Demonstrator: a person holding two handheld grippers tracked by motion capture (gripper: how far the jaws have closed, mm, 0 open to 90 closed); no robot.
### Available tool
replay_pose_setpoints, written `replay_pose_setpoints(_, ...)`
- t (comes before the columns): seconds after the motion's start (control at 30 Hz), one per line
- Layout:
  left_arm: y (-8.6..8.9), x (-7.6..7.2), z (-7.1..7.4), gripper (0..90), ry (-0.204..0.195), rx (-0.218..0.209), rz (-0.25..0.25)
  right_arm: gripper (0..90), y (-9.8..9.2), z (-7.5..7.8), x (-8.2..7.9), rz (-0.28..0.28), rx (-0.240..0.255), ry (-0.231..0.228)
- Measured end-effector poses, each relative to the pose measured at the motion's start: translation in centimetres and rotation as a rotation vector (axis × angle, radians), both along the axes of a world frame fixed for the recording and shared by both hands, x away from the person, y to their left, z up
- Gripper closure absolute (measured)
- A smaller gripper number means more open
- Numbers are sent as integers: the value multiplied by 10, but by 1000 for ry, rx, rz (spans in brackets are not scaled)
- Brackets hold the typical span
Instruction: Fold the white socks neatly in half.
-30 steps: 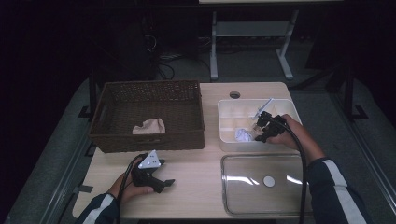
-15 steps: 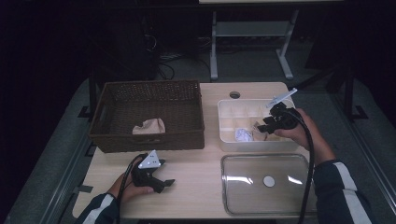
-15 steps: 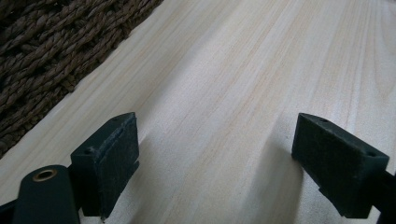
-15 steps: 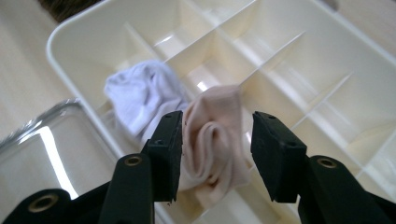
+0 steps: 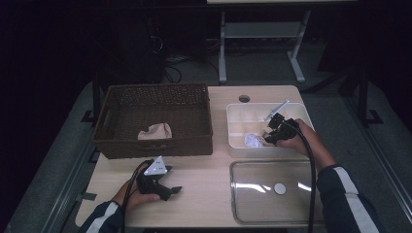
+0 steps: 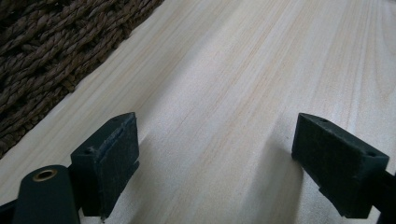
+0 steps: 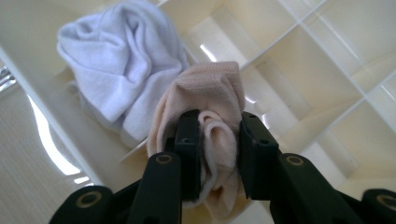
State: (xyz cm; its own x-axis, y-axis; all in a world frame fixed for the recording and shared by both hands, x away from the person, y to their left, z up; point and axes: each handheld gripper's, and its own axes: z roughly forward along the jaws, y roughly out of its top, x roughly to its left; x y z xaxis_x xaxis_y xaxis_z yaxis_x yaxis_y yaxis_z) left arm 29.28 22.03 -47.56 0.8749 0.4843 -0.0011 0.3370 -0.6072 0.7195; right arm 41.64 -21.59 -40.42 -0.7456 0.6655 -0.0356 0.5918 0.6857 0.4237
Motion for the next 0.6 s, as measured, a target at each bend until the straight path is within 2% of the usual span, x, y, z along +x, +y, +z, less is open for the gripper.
replay_pose_setpoints(0.1, 0, 0, 0, 139, 0, 0, 1, 722, 2, -4, 5, 17, -34, 44)
replay_pose_setpoints(0.13, 0, 0, 0, 139, 0, 0, 1, 722, 2, -4, 5, 17, -34, 44)
replay_pose_setpoints(0.17, 0, 0, 0, 140, 0, 0, 1, 724, 1, -8, 8, 18, -41, 79)
replay_pose_setpoints(0.2, 0, 0, 0, 139, 0, 0, 1, 725, 1, -10, 10, 16, -44, 91)
replay_pose_setpoints(0.3, 0, 0, 0, 139, 1, 0, 1, 725, -1, -10, 12, 11, -35, 112)
replay_pose_setpoints(0.4, 0, 0, 0, 139, 0, 0, 1, 725, 0, -12, 13, 11, -49, 127)
replay_pose_setpoints(0.47, 0, 0, 0, 139, 0, -1, 2, 725, 1, -14, 14, 12, -64, 131)
replay_pose_setpoints(0.57, 0, 0, 0, 139, -1, -1, 4, 719, 0, -15, 15, 5, -55, 145)
replay_pose_setpoints(0.6, 0, 0, 0, 139, -1, -1, 5, 707, 1, -15, 15, 6, -63, 136)
